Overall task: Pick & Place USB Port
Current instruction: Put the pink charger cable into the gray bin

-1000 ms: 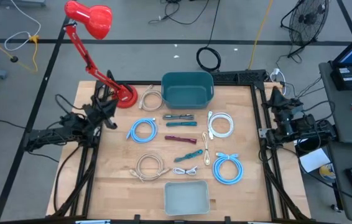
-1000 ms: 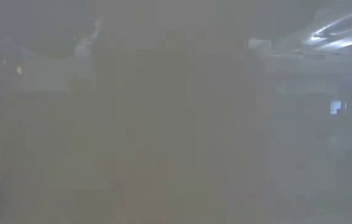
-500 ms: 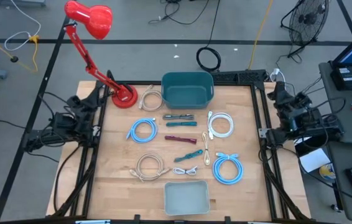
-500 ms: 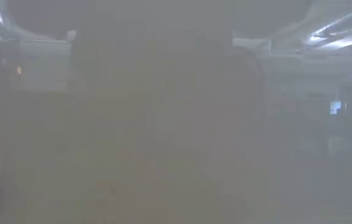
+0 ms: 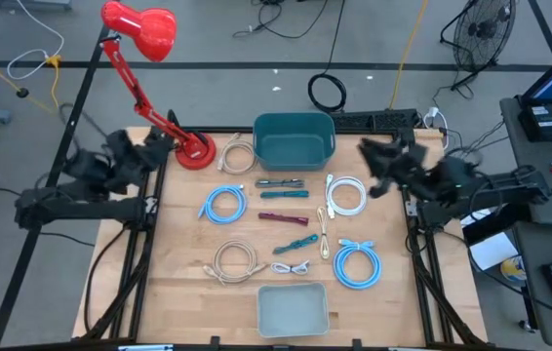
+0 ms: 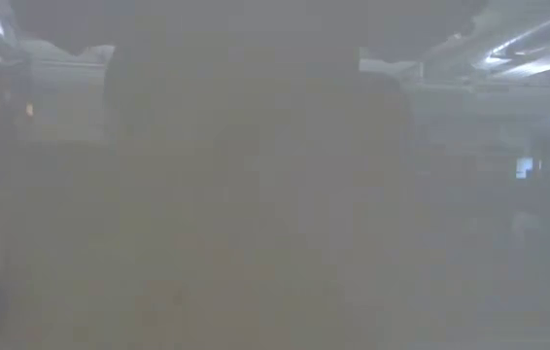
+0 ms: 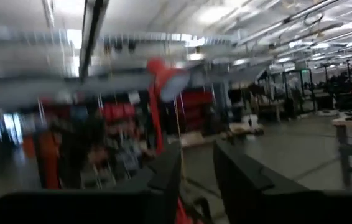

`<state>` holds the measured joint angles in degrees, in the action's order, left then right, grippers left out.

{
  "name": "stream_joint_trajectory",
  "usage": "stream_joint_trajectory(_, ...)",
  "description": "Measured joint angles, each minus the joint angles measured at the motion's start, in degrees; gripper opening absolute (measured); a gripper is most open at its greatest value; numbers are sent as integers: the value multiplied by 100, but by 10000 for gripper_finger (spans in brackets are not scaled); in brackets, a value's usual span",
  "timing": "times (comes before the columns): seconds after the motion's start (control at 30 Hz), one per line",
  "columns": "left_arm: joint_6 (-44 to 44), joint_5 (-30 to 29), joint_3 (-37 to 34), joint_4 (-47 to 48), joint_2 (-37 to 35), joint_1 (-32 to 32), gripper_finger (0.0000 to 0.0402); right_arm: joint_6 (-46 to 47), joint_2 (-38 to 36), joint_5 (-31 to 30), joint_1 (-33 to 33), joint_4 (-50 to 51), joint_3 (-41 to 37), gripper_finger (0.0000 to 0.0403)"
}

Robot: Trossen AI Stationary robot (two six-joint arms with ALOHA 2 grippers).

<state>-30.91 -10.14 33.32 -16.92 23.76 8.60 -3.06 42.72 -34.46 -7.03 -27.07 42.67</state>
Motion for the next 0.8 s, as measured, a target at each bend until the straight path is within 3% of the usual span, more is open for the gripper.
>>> stream_joint_trajectory(0.2,543,433,1639,2141,1104,-2,108,360,622,-448,9,2810,572,173)
stream_joint_trajectory(0.33,956,432,2424,2800,1498,-2,150,1337,1278,39,149,4327,737,198)
stream_joint_trajectory(0.5,1135,416,2901,3382,1707,0,169,1387,2389,1282,221,3861,751,205)
stream_joint_trajectory(0.63,1059,418,2920,3818,1711,0,170,1290,3219,1679,310,3464,750,201)
stream_joint_trajectory(0.8,733,358,2920,5489,1748,0,170,1288,3857,2098,452,3415,746,201)
